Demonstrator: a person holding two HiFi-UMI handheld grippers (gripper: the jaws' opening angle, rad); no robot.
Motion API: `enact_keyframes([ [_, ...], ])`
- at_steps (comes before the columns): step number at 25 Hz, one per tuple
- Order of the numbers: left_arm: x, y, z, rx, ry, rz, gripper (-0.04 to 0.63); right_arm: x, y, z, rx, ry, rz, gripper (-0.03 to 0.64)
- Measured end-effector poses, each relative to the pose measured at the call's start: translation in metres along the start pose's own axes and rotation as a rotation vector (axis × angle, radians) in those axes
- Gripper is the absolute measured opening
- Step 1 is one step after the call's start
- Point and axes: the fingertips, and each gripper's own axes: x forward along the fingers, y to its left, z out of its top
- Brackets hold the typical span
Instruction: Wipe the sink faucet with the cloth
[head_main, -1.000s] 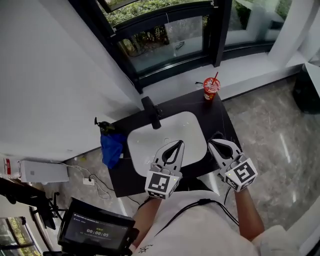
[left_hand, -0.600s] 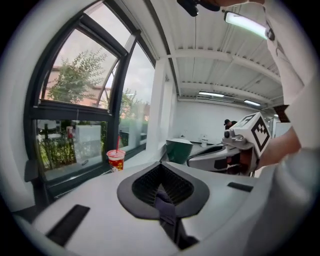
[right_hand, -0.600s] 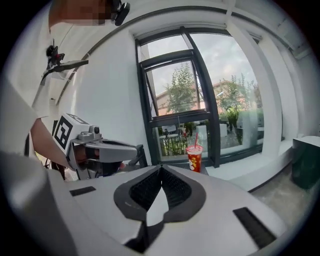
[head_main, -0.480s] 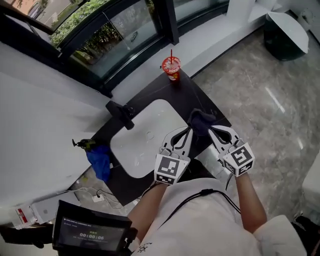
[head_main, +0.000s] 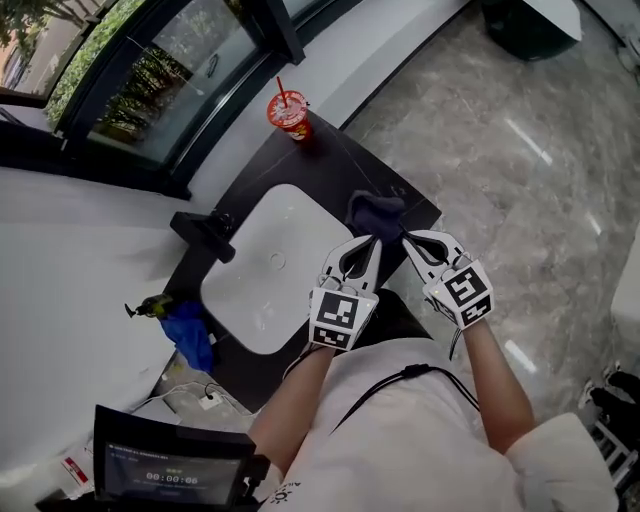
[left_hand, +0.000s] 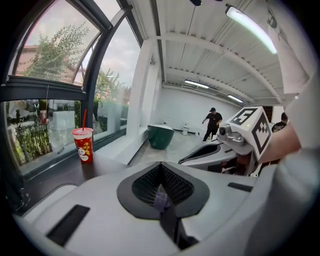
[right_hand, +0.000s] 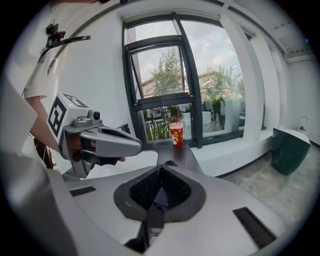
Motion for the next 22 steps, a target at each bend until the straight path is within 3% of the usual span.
enact_keyframes([
  [4,0.004,0.010,-0.005,-0.016,0.016,0.008,-0.006,0.018,-0.003,-0.006,-0.007,0.036,0.024,0.008],
  [5,0.005,0.014,-0.005,-0.019,0.020,0.013,-0.006,0.026,-0.004,-0.010,-0.016,0.056,0.034,0.046],
  [7,0.004,0.018,-0.006,-0.020,0.028,0.022,-0.006,0.041,-0.007,-0.018,-0.042,0.104,0.053,0.190],
  [11,-0.002,0.027,-0.010,-0.029,0.040,0.041,-0.006,0.076,-0.006,-0.036,-0.146,0.213,0.104,0.286],
  [17,-0.016,0.040,-0.022,-0.055,0.054,0.086,-0.006,0.113,-0.009,-0.038,-0.223,0.268,0.090,0.321],
  [22,-0.027,0.052,-0.026,-0.072,0.056,0.134,-0.006,0.133,-0.009,-0.059,-0.267,0.371,0.096,0.342],
])
